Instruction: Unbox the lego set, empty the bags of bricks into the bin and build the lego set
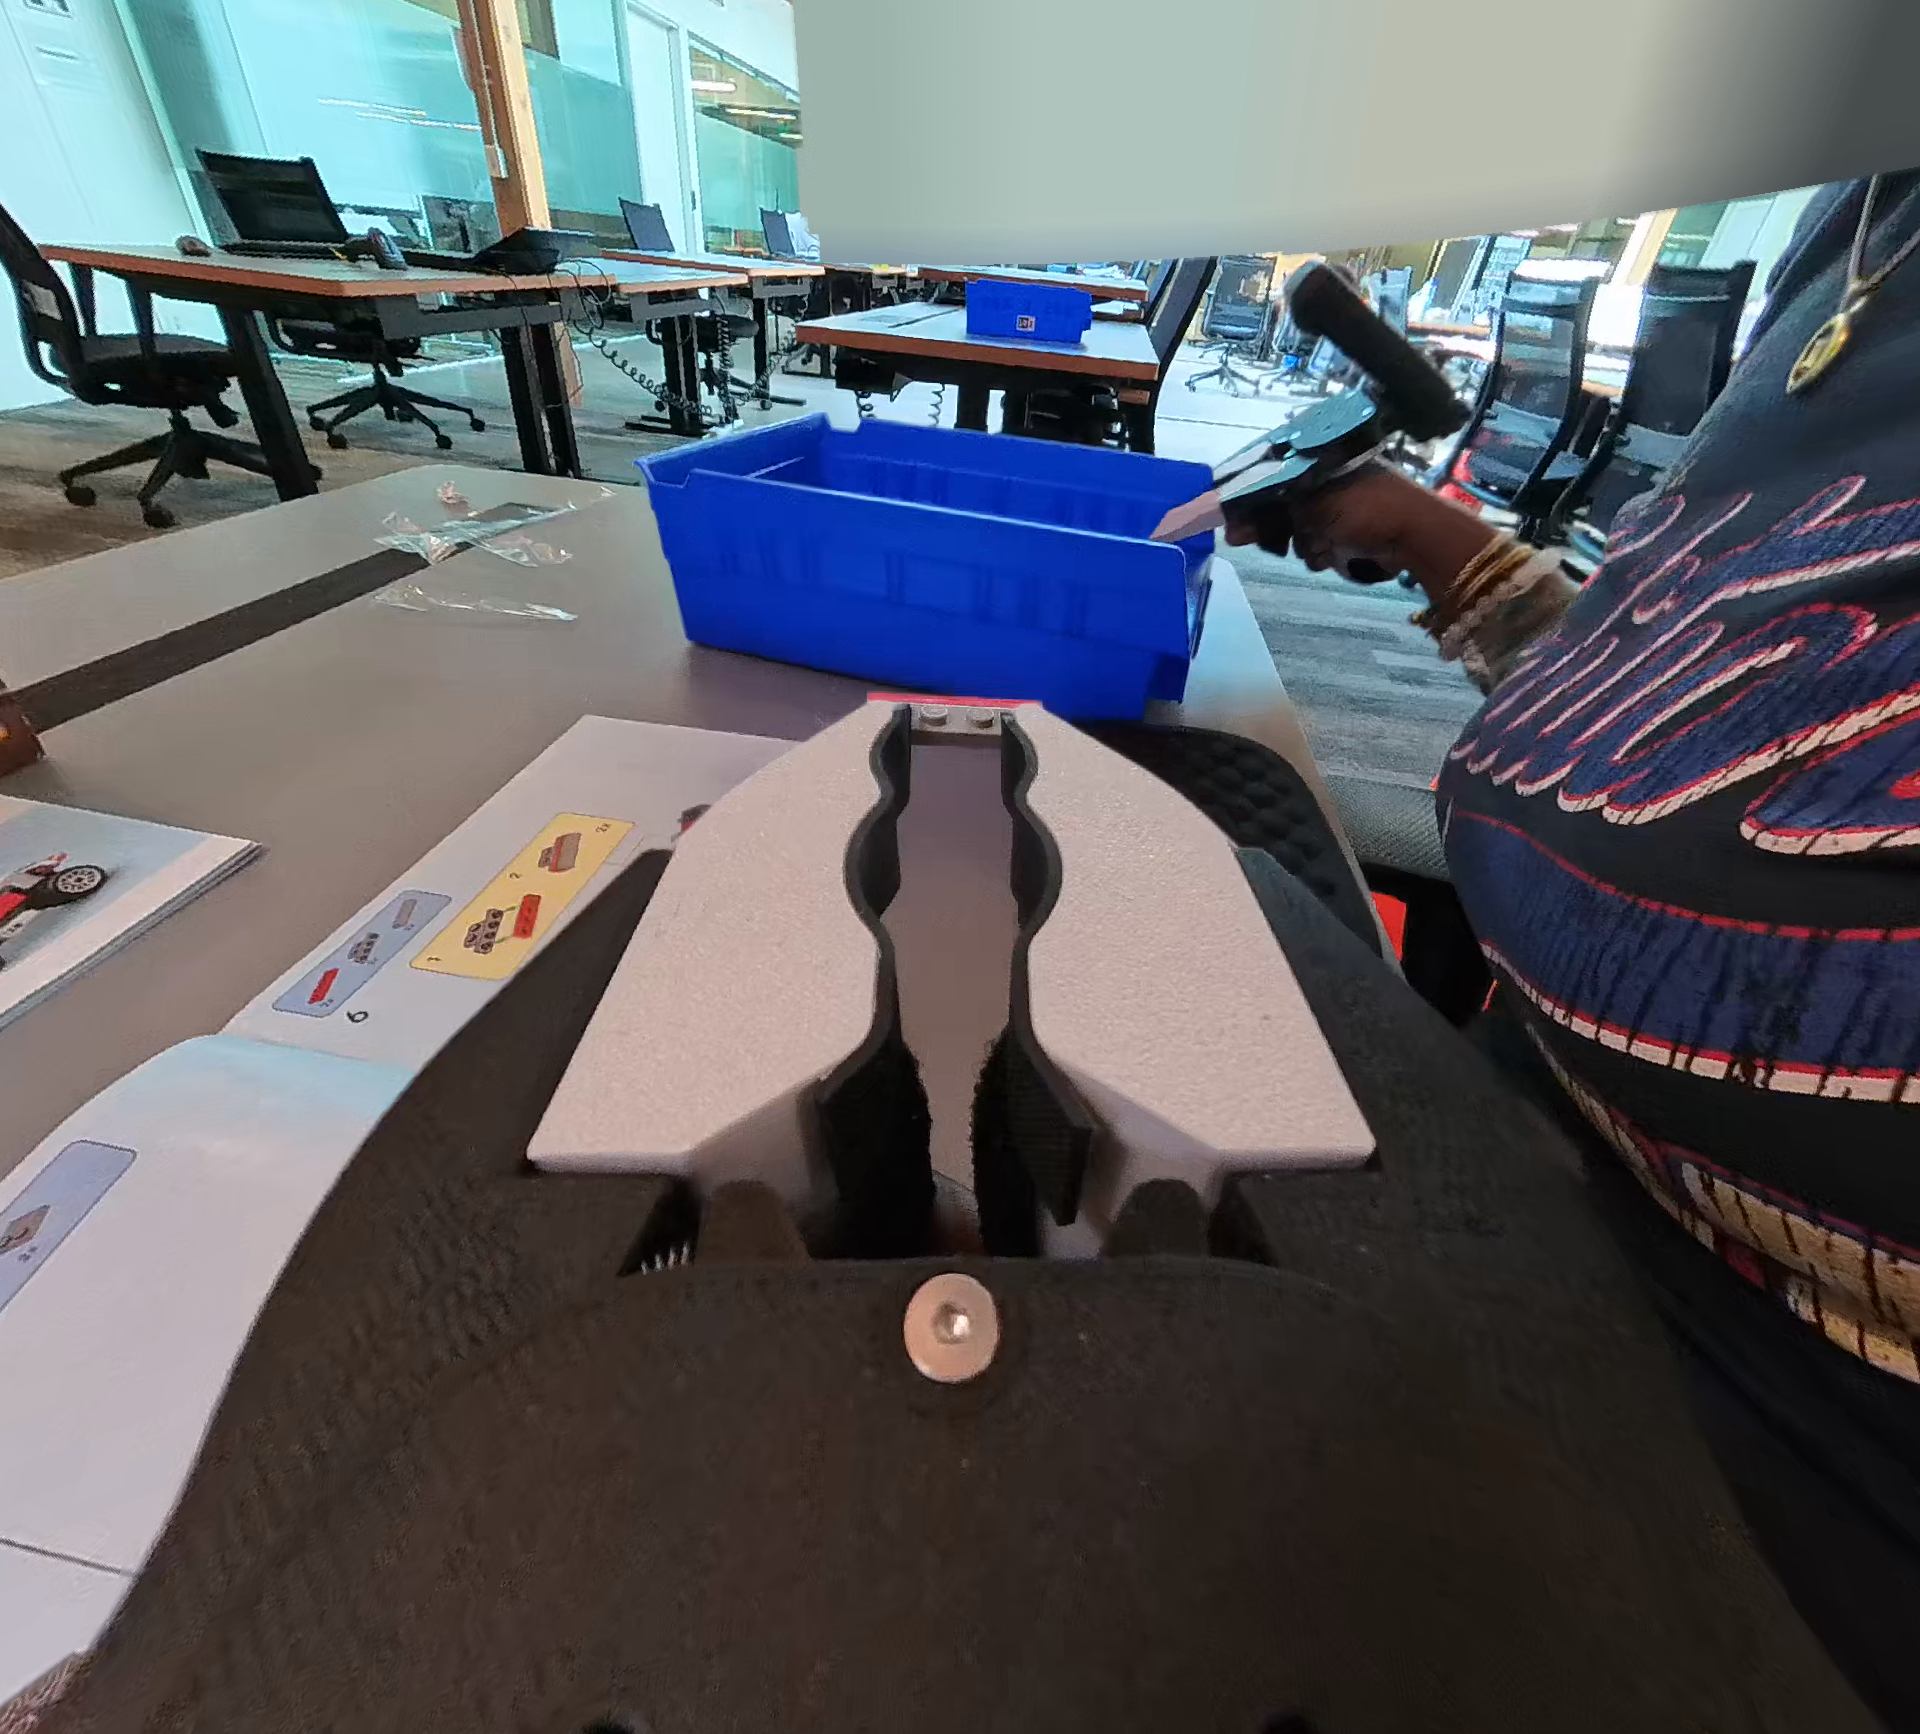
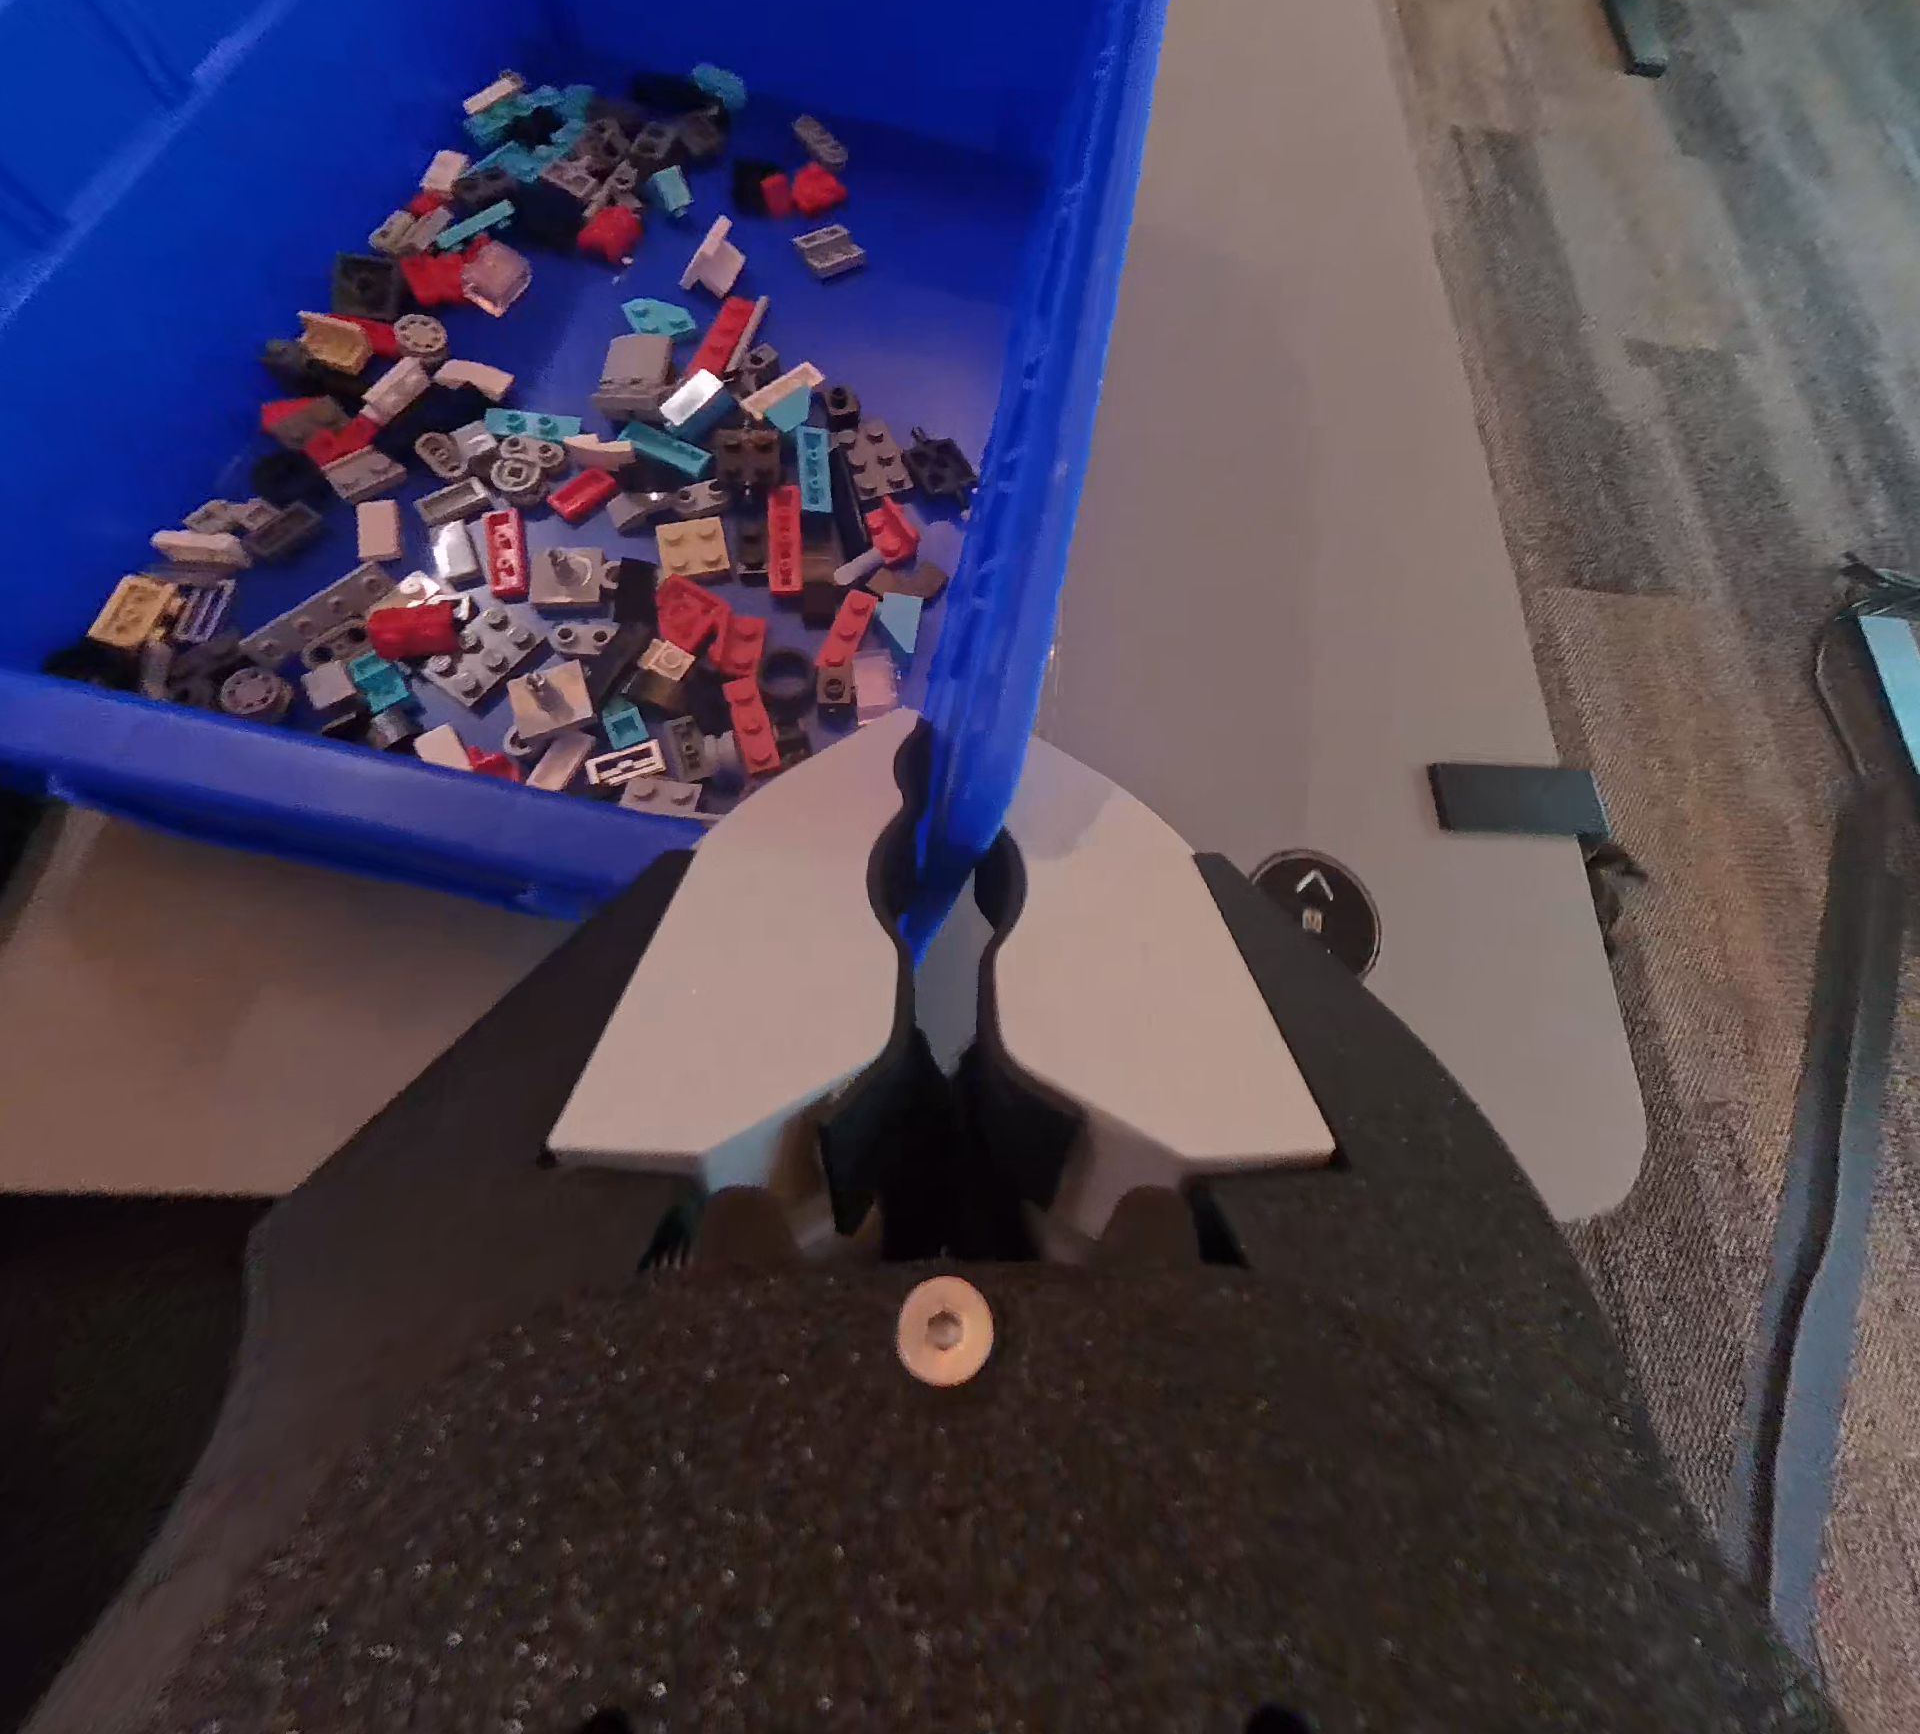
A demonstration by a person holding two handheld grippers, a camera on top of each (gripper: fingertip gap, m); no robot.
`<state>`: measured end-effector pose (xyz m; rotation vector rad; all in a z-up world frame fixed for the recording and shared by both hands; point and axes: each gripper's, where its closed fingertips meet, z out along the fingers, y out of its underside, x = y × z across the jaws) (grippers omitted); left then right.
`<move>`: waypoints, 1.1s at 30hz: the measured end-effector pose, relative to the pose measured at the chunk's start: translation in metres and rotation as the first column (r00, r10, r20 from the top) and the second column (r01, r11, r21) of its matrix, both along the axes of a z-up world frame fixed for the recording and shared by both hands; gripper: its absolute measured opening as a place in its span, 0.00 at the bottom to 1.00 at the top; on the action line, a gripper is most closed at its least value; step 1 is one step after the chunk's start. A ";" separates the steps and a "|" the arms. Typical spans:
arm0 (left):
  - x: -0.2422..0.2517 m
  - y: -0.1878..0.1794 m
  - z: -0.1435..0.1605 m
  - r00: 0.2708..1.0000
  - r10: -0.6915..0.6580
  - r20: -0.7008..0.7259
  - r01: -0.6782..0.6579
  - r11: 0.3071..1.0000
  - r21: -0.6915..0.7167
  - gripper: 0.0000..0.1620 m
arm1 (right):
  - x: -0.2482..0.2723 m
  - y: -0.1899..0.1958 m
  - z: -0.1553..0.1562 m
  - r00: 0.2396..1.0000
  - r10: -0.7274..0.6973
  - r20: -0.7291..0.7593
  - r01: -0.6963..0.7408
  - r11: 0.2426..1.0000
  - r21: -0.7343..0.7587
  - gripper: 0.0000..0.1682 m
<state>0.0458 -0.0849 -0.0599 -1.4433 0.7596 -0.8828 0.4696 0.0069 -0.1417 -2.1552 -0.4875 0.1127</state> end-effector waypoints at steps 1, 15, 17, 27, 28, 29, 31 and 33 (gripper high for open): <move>0.000 0.000 -0.003 1.000 -0.002 -0.006 0.002 1.000 -0.004 0.10 | 0.001 -0.005 0.000 1.000 0.004 0.007 -0.003 1.000 -0.029 0.04; -0.003 0.001 -0.009 0.999 -0.053 0.001 0.053 0.998 -0.025 0.10 | 0.006 -0.058 0.040 0.992 0.096 0.081 -0.083 0.986 -0.142 0.16; -0.001 0.002 -0.007 0.998 -0.057 0.001 0.058 0.998 -0.025 0.10 | 0.001 -0.058 0.051 0.978 0.157 0.139 -0.146 0.986 -0.086 0.22; 0.006 0.005 -0.005 0.998 -0.050 0.032 0.051 0.998 -0.034 0.10 | -0.032 -0.049 0.096 0.938 0.344 0.049 -0.347 0.922 0.172 0.21; 0.005 0.005 -0.004 0.998 -0.046 0.044 0.048 0.998 -0.035 0.10 | -0.032 -0.044 0.107 0.945 0.328 0.016 -0.321 0.912 0.254 0.25; 0.004 0.007 -0.002 0.997 -0.041 0.063 0.043 0.998 -0.034 0.10 | -0.026 -0.037 0.122 0.960 0.278 -0.034 -0.248 0.902 0.354 0.33; -0.002 0.008 0.006 0.991 -0.027 0.135 0.030 0.999 -0.026 0.10 | 0.002 -0.027 0.158 0.968 0.133 -0.211 0.001 0.844 0.537 0.41; -0.010 0.010 0.013 0.982 -0.007 0.189 0.011 1.000 -0.021 0.10 | 0.030 -0.030 0.180 0.926 0.064 -0.373 0.194 0.765 0.614 0.41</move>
